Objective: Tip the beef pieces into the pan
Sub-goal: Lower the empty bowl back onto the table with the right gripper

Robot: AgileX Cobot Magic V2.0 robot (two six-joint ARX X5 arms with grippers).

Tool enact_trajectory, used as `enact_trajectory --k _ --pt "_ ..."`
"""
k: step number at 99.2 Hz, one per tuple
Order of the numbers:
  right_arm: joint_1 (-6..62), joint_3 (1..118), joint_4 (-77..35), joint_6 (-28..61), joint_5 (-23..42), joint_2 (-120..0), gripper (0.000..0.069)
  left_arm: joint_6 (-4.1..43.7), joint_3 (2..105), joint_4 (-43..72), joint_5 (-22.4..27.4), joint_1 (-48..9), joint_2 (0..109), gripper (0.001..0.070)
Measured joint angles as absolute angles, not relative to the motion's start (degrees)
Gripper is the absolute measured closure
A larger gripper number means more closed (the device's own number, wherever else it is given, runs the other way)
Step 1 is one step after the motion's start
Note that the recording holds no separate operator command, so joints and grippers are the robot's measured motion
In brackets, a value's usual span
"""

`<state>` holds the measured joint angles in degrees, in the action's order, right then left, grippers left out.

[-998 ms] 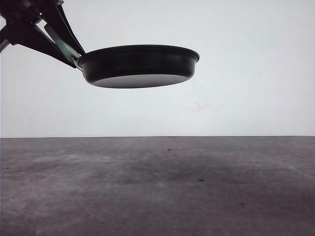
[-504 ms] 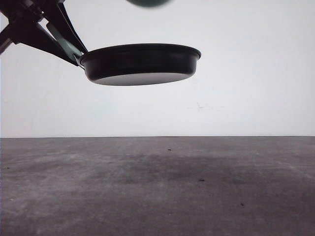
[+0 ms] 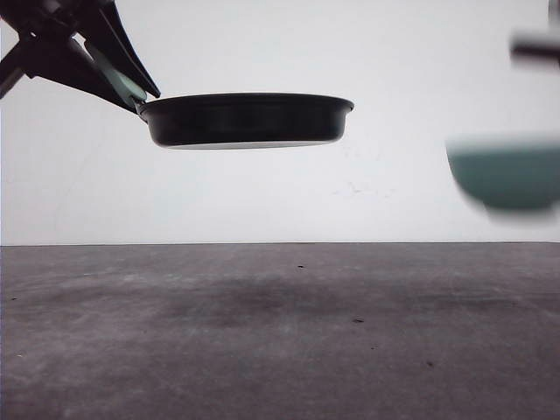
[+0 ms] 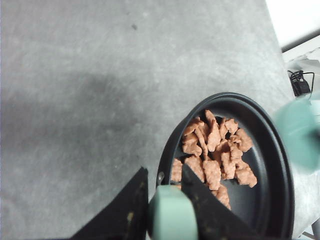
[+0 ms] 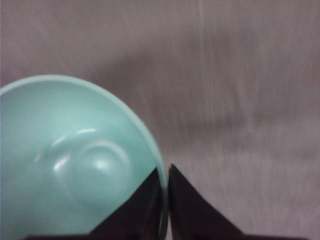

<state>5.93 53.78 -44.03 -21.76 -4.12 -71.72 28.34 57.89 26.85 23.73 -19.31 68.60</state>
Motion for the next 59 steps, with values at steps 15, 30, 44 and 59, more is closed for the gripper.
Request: enact_trajectory --k 15,30,44,59 --pt "6.07 53.80 -43.57 -18.63 -6.39 -79.11 0.0680 27.64 57.89 26.92 23.35 -19.31 68.62 0.0651" --pt "6.92 54.04 -43.44 -18.00 -6.46 -85.67 0.0674 27.57 57.89 27.22 23.07 -19.31 68.62 0.0651" --pt "7.33 54.87 -43.03 -17.82 -6.42 -87.02 0.0670 27.57 57.89 28.16 23.03 -19.31 68.62 0.0651" --pt "8.54 54.41 -42.30 -17.80 -6.07 -87.66 0.0489 26.96 57.89 28.47 23.03 -19.35 68.62 0.0651"
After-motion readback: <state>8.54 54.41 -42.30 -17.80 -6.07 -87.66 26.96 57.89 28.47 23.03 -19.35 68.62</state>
